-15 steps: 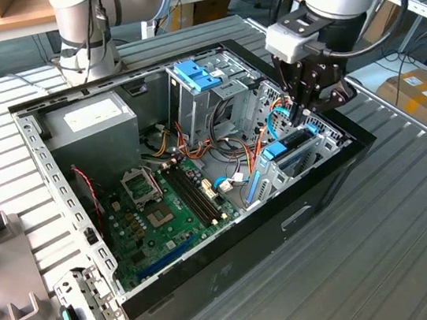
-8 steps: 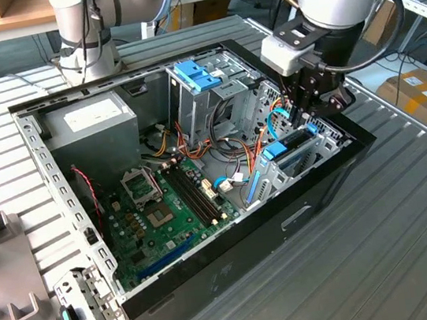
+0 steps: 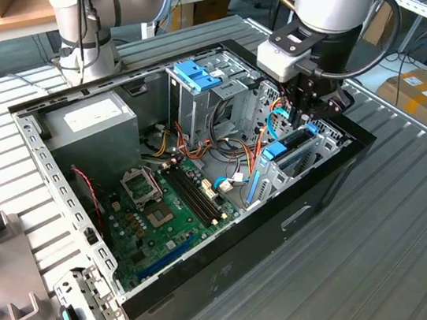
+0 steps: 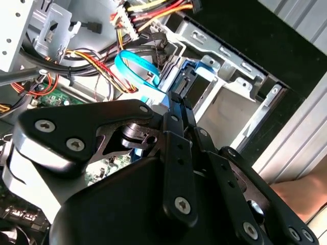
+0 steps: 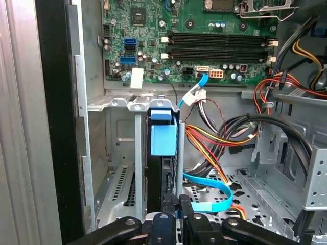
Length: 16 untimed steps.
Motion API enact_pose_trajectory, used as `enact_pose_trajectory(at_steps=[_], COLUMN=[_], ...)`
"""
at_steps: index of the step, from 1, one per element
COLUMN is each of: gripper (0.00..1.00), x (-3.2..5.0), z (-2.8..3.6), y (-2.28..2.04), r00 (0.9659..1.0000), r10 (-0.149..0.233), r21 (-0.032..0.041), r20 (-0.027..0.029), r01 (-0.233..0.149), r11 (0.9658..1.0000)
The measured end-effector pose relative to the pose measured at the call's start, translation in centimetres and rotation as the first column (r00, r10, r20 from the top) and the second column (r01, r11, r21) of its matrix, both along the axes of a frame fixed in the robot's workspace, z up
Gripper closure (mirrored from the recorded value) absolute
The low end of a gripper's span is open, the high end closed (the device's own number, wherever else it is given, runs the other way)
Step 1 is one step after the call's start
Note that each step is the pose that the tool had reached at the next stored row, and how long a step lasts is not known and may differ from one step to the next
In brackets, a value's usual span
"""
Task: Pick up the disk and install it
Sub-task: 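Insert the first disk wire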
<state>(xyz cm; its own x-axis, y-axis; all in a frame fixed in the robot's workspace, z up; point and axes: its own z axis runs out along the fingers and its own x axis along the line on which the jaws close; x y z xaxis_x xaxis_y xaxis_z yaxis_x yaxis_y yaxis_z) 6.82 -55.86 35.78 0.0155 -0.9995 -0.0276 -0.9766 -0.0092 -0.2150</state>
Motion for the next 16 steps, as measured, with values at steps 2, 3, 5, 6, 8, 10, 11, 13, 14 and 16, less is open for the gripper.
enact_pose_trajectory(at_steps=[2,3,5,6,8,10,11,13,14,16], gripper=[0.84,0.84,0.84,0.84,0.84,0.84,0.84,0.84,0.84,0.84], x=[-0.14,-0.16,-0.17,-0.17,-0.18,-0.18,-0.18,-0.17,-0.17,-0.18], z=[0.00,0.00,0.00,0.00,-0.09,-0.10,-0.11,-0.11,-0.11,-0.10], y=[-0.02,-0.02,-0.03,-0.03,-0.03,-0.04,-0.04,-0.03,-0.04,-0.04], r00=[1.0000,1.0000,1.0000,1.0000,1.0000,1.0000,1.0000,1.0000,1.0000,1.0000], r10=[0.000,0.000,0.000,0.000,0.000,0.000,0.000,0.000,0.000,0.000], r21=[0.0000,0.0000,-0.0001,0.0000,0.0005,0.0035,0.0048,0.0052,0.0115,0.0201], r20=[0.0005,0.0005,0.0006,0.0005,-0.0047,-0.0053,-0.0052,-0.0053,-0.0053,-0.0056], r01=[0.000,0.000,0.000,0.000,0.000,0.000,0.000,0.000,0.000,0.000], r11=[1.0000,1.0000,1.0000,1.0000,1.0000,1.0000,1.0000,1.0000,0.9999,0.9998])
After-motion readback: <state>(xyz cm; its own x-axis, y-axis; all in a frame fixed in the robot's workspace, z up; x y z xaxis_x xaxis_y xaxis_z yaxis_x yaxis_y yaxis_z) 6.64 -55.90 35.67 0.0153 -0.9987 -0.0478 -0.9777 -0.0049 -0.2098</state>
